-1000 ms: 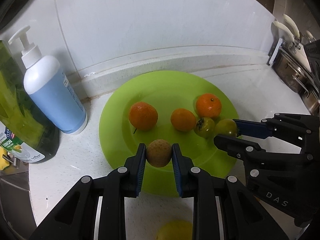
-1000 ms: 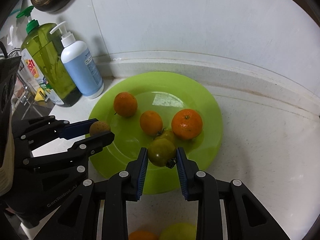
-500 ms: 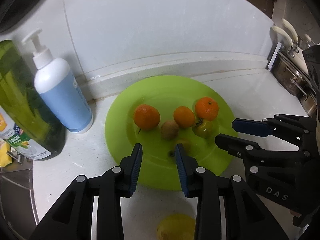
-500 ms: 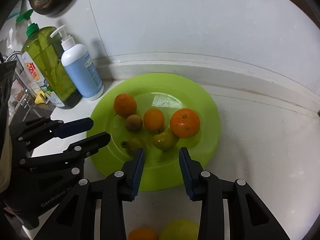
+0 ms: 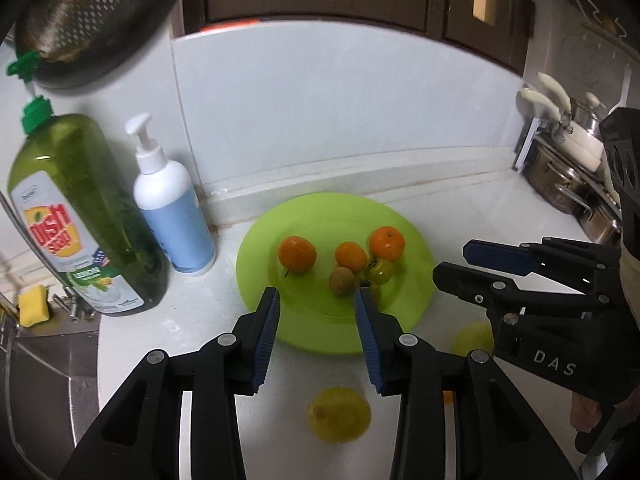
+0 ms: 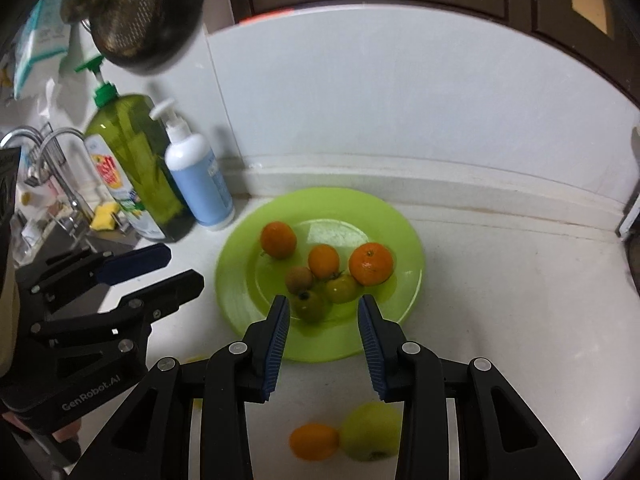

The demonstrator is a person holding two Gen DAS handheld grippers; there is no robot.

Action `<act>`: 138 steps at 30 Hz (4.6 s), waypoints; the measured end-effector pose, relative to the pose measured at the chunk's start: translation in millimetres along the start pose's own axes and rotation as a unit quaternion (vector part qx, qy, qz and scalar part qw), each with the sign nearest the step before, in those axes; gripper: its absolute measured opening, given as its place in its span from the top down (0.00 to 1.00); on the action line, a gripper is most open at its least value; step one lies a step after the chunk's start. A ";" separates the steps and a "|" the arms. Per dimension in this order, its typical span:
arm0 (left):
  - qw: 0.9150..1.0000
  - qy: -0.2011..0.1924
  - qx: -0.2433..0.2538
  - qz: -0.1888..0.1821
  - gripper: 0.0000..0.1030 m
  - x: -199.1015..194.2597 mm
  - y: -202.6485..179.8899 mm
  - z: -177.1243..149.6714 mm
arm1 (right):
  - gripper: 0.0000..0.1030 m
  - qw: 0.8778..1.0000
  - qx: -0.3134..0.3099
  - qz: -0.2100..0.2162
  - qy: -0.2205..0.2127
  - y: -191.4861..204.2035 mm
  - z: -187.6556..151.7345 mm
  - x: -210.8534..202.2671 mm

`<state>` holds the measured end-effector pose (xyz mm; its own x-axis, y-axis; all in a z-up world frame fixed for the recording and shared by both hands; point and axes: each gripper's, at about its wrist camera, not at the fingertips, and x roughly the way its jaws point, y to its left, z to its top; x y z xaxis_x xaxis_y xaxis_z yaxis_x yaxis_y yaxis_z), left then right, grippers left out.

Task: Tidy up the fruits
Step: 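Move both open tools back toward the pear and green apple on the counter, then grasp the large yellow-green pear with the left tool while the right tool grasps the green apple, then carry the pear in the left tool to the plate while the right tool carries the apple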

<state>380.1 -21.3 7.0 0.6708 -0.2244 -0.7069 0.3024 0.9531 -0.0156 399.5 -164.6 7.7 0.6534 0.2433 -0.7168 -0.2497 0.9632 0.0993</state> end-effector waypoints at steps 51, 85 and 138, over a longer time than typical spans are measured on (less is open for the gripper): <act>0.998 0.014 -0.007 0.059 0.41 -43.7 -27.4 -99.6 | 0.55 0.997 0.069 -0.028 0.008 -15.5 -97.2 -51.7; 0.994 0.086 -0.059 0.022 0.41 29.8 -10.1 -85.9 | 0.53 0.993 0.111 -0.021 0.045 -38.6 -78.3 7.4; 0.998 0.034 -0.057 -0.007 0.53 3.6 -12.5 -51.5 | 0.50 0.997 0.063 -0.004 0.037 -17.8 -46.9 -1.4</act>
<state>343.9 -23.6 -31.7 0.6182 -0.2274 -0.7524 0.2300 0.9677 -0.1035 369.5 -187.4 -25.4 0.5987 0.2308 -0.7670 -0.1500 0.9730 0.1757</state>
